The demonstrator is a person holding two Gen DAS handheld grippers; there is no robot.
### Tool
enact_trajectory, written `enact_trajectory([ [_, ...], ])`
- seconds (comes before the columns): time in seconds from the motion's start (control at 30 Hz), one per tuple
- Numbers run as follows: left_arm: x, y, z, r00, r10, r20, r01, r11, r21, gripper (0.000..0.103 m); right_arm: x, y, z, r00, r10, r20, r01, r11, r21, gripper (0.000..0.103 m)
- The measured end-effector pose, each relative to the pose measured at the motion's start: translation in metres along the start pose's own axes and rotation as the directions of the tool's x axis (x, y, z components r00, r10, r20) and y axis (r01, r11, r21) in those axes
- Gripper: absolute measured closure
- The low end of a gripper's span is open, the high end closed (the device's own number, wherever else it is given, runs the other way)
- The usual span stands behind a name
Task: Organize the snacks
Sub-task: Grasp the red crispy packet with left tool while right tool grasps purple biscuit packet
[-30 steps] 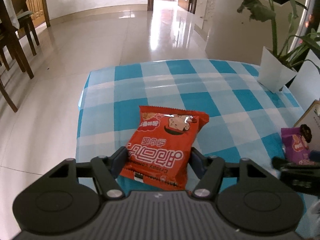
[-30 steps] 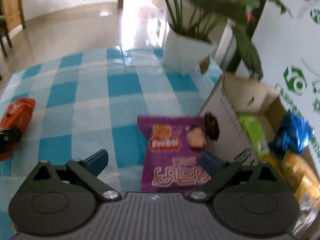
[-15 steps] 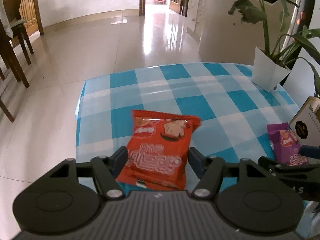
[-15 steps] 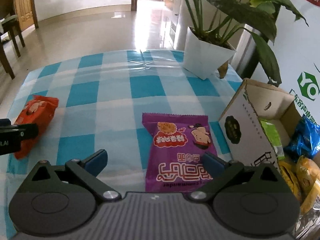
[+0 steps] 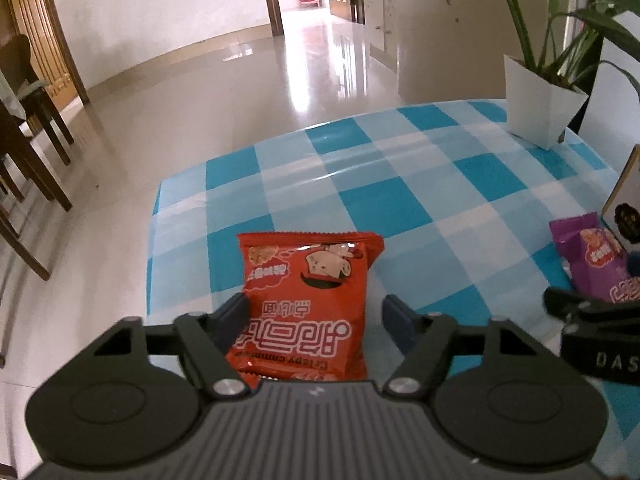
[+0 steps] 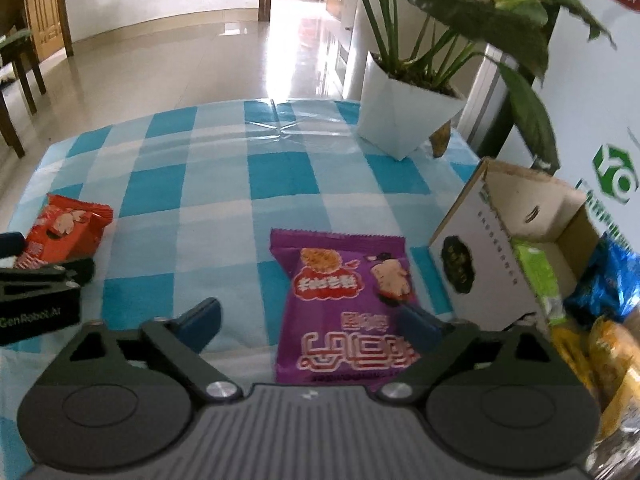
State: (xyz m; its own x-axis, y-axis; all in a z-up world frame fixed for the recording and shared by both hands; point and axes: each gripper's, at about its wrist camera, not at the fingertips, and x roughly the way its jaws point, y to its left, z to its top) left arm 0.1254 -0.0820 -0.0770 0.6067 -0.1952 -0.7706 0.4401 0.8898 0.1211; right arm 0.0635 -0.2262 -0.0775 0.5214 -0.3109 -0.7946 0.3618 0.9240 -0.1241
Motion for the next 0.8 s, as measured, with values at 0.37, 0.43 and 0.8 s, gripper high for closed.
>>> enact_trajectory([
  [0.37, -0.02, 0.001, 0.0, 0.999, -0.041, -0.006, 0.04, 0.998, -0.039, 0.064, -0.01, -0.011, 0.004, 0.998, 0.054, 0.038, -0.053, 0.999, -0.009, 0.047],
  [0.43, -0.024, 0.001, 0.0, 0.999, -0.039, -0.001, 0.039, 0.998, -0.042, 0.064, -0.015, -0.01, 0.005, 0.996, 0.07, 0.052, -0.069, 0.997, -0.016, 0.06],
  [0.8, -0.031, 0.018, -0.002, 0.997, -0.08, 0.006, 0.08, 0.99, -0.114, 0.061, -0.02, -0.032, 0.008, 0.975, 0.22, 0.036, -0.223, 0.971, 0.09, 0.036],
])
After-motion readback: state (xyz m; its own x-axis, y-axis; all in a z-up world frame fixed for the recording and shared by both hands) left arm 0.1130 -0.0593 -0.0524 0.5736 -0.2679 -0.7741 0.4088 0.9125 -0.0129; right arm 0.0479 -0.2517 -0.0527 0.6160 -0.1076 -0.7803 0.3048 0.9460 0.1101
